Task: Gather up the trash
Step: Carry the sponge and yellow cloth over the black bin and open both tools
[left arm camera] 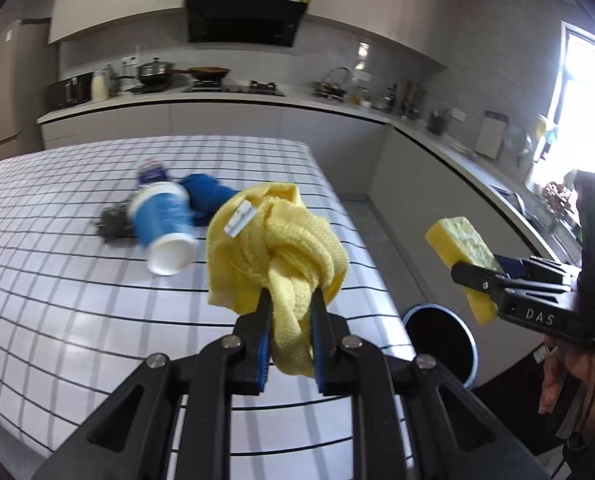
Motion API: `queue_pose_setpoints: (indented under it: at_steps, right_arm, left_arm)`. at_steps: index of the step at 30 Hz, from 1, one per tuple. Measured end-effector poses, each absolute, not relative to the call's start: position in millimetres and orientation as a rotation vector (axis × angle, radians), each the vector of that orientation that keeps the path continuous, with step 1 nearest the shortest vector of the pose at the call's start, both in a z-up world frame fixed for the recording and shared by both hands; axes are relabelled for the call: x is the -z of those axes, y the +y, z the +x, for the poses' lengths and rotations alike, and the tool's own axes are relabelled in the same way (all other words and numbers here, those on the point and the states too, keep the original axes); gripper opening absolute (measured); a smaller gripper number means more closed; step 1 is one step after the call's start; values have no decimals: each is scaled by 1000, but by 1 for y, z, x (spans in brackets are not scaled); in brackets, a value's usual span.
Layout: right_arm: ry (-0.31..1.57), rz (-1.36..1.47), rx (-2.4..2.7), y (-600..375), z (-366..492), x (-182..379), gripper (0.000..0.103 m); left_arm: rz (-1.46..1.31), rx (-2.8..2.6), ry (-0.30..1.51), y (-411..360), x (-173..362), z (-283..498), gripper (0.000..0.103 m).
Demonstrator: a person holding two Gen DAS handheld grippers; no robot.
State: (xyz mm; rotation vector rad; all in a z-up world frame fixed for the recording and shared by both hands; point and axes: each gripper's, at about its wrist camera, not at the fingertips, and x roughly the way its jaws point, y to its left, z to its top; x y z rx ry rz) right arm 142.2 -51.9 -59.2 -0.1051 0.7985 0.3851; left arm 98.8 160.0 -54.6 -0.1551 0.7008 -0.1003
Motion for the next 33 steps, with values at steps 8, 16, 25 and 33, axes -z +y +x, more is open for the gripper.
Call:
queue_pose_setpoints:
  at_steps: [8, 16, 25, 33]
  right_arm:
    - [799, -74, -284, -133, 131, 53, 54]
    - [818, -52, -226, -214, 120, 61, 54]
    - [879, -70, -256, -279, 127, 98, 54]
    - [966, -104, -351, -307, 152, 155, 54]
  left_arm:
    - [-127, 209, 714, 85, 56, 108, 18]
    - [-85, 300, 748, 12, 65, 115, 18]
    - [-49, 346, 821, -60, 101, 123, 18]
    - [-25, 342, 906, -98, 146, 135, 18]
